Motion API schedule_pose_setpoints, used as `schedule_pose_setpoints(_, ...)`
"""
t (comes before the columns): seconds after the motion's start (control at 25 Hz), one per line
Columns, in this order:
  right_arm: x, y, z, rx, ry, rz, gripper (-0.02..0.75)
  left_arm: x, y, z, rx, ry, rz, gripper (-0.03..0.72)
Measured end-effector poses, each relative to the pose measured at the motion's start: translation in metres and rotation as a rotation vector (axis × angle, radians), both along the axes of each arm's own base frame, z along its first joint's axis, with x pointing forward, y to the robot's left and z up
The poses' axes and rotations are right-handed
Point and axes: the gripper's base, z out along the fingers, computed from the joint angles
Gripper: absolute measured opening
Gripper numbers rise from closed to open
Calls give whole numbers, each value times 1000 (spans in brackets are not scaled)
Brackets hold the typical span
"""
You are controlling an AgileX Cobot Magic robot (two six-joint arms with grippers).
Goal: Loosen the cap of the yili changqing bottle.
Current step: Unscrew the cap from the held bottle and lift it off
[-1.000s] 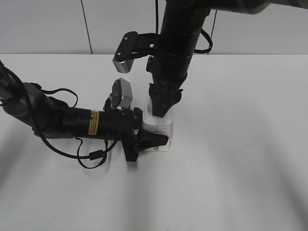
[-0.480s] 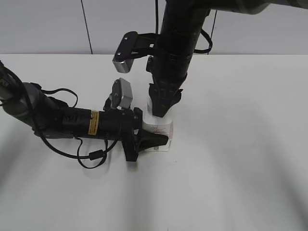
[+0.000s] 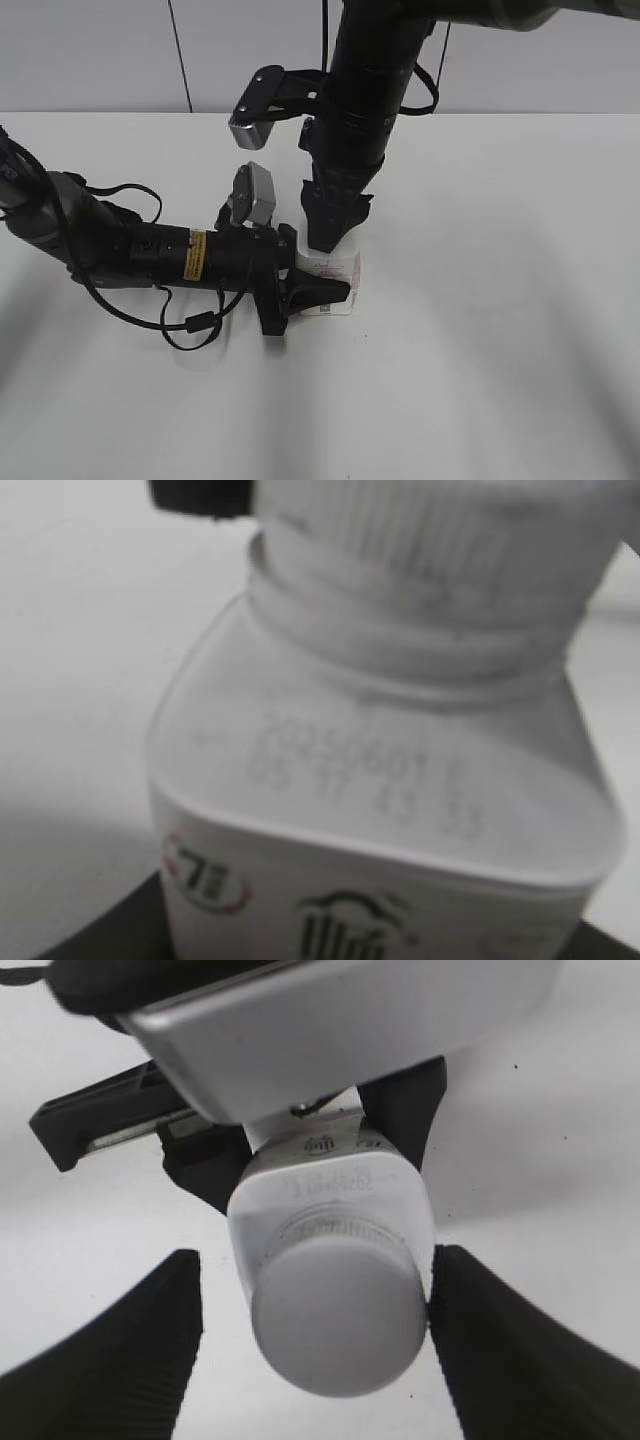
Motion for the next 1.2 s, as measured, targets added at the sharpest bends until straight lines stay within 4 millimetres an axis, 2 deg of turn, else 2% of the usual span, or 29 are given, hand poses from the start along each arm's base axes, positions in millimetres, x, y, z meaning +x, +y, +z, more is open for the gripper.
schedule_pose_setpoints(0.56, 0, 0, 0, -4, 8, -32, 564, 0, 0, 0, -1, 3, 1, 365)
schedule_pose_setpoints(0.88, 5, 2, 16, 7, -22, -69, 564, 0, 0, 0, -1, 3, 1, 365)
schedule_pose_setpoints(1.04, 8, 4, 26, 27, -31, -140, 564, 0, 0, 0, -1, 3, 1, 365)
schedule_pose_setpoints(1.2, 13, 5, 39, 48, -33, -320, 564, 0, 0, 0, -1, 3, 1, 365)
